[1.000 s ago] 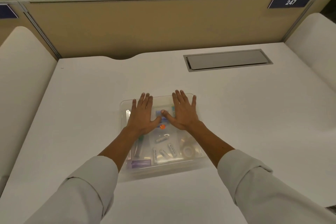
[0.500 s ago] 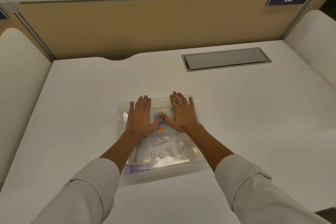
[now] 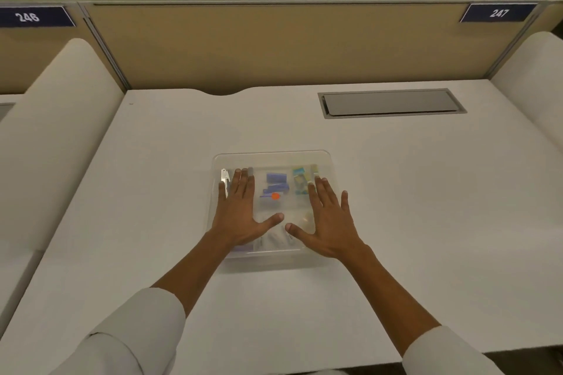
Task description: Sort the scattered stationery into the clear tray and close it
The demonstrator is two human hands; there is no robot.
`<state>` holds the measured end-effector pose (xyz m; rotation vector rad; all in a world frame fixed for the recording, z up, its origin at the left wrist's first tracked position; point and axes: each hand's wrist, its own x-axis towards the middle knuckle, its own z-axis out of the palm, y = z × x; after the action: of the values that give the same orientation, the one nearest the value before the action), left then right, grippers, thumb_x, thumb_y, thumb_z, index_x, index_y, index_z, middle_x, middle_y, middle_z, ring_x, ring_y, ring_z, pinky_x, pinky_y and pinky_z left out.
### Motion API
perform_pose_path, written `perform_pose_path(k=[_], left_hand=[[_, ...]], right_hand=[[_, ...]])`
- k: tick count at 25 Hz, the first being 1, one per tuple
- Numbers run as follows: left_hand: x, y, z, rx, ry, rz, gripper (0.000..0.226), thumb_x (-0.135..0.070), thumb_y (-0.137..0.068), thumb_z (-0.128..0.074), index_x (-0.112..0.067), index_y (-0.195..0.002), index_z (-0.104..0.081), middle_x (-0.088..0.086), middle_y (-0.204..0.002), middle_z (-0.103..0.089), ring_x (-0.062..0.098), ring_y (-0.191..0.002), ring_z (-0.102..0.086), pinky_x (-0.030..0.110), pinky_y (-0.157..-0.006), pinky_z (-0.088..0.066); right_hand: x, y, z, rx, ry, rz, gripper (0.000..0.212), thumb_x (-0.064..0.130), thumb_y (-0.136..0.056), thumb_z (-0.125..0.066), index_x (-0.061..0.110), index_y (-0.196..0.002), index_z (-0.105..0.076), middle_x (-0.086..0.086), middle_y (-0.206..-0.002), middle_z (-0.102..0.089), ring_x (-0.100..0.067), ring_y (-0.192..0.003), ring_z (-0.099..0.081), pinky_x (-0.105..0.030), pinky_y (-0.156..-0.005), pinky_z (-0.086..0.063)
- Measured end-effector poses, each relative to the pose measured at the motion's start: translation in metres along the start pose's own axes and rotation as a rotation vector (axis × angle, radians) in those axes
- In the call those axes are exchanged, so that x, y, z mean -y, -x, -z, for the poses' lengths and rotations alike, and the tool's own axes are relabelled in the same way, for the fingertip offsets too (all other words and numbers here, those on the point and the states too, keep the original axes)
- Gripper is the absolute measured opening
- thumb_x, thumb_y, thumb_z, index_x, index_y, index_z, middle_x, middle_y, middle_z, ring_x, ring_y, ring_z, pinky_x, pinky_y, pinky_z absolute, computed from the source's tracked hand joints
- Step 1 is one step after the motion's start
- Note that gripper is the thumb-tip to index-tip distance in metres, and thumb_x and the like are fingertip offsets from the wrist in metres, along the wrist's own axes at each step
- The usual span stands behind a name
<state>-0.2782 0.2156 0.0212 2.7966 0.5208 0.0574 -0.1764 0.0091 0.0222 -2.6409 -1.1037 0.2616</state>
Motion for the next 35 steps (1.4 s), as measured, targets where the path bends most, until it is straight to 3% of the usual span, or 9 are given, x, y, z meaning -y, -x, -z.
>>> perform_pose_path(k=[4,8,20,28,32,35], left_hand=[[0.0,0.045,-0.005,0.005,-0.092,0.043,0.132,-0.102,-0.056,-0.021,-0.017,-0.153,0.008,0.005,-0.161,0.016,0.021,-0.147,0.021,0.056,-0.119,0.005],[0.002,0.062,-0.007,-0.009,-0.123,0.085,0.136,-0.104,-0.052,-0.027,-0.02,-0.153,0.009,0.008,-0.162,0.014,0.025,-0.148,0.018,0.056,-0.12,0.001],[0.0,0.064,-0.013,-0.033,-0.163,0.089,0.137,-0.104,-0.052,-0.021,-0.016,-0.154,0.002,0.01,-0.163,0.004,0.026,-0.15,0.006,0.056,-0.12,-0.001],[-0.002,0.062,-0.007,0.043,-0.154,0.078,0.136,-0.103,-0.055,-0.018,-0.013,-0.152,0.01,0.011,-0.162,0.008,0.025,-0.15,0.008,0.057,-0.119,0.002],[-0.007,0.066,0.006,0.059,-0.15,0.039,0.126,-0.097,-0.063,-0.016,-0.01,-0.153,-0.004,0.009,-0.162,-0.007,0.023,-0.15,-0.004,0.054,-0.12,-0.008],[-0.018,0.063,0.022,0.023,-0.066,0.065,0.119,-0.091,-0.067,0.0,-0.008,-0.152,-0.011,0.01,-0.161,-0.016,0.023,-0.149,-0.011,0.05,-0.12,-0.014]], right_hand=[[-0.003,0.023,-0.012,-0.039,0.026,-0.035,0.114,0.089,-0.079,-0.027,0.013,-0.158,0.0,-0.007,-0.167,0.009,-0.023,-0.153,0.016,-0.056,-0.122,0.001],[-0.004,0.026,-0.015,-0.056,0.021,-0.046,0.116,0.091,-0.078,-0.026,0.012,-0.158,0.0,-0.011,-0.167,0.011,-0.027,-0.153,0.016,-0.055,-0.123,-0.004],[-0.005,0.024,-0.022,-0.073,0.034,-0.116,0.123,0.096,-0.072,-0.025,0.012,-0.158,0.002,-0.02,-0.165,0.012,-0.033,-0.152,0.016,-0.051,-0.123,0.0],[-0.001,0.024,-0.012,0.017,0.138,-0.108,0.117,0.094,-0.074,-0.014,0.015,-0.158,0.002,-0.018,-0.165,0.01,-0.033,-0.152,0.016,-0.06,-0.12,0.005],[0.004,0.028,-0.003,0.025,0.113,-0.126,0.106,0.085,-0.081,-0.014,0.012,-0.158,-0.002,-0.015,-0.167,0.002,-0.03,-0.154,0.009,-0.062,-0.119,0.004],[0.012,0.032,0.005,0.033,0.1,-0.112,0.108,0.084,-0.079,-0.005,0.009,-0.157,-0.001,-0.013,-0.167,0.001,-0.026,-0.154,0.008,-0.061,-0.121,0.002]])
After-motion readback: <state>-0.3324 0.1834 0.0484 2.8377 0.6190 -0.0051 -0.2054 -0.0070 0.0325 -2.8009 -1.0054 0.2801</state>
